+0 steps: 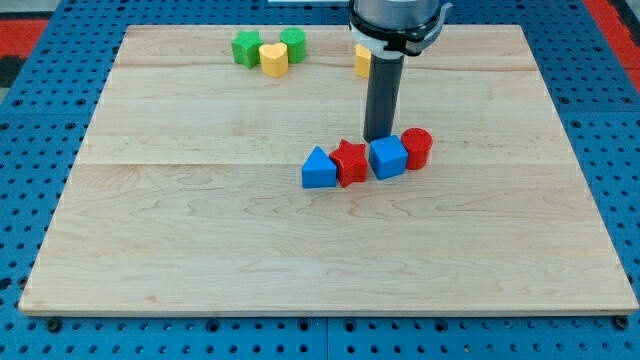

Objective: Slide the yellow hexagon into the yellow heart

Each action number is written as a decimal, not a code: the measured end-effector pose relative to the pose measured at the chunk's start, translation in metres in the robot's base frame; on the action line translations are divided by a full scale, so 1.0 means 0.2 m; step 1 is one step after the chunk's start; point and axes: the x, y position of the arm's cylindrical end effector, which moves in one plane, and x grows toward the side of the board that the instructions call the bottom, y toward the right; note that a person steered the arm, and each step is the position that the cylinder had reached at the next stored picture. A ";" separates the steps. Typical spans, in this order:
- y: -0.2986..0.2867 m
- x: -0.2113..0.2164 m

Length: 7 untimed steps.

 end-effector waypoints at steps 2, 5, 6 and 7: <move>0.00 -0.01; 0.40 -0.53; 0.23 -0.69; 0.05 -0.72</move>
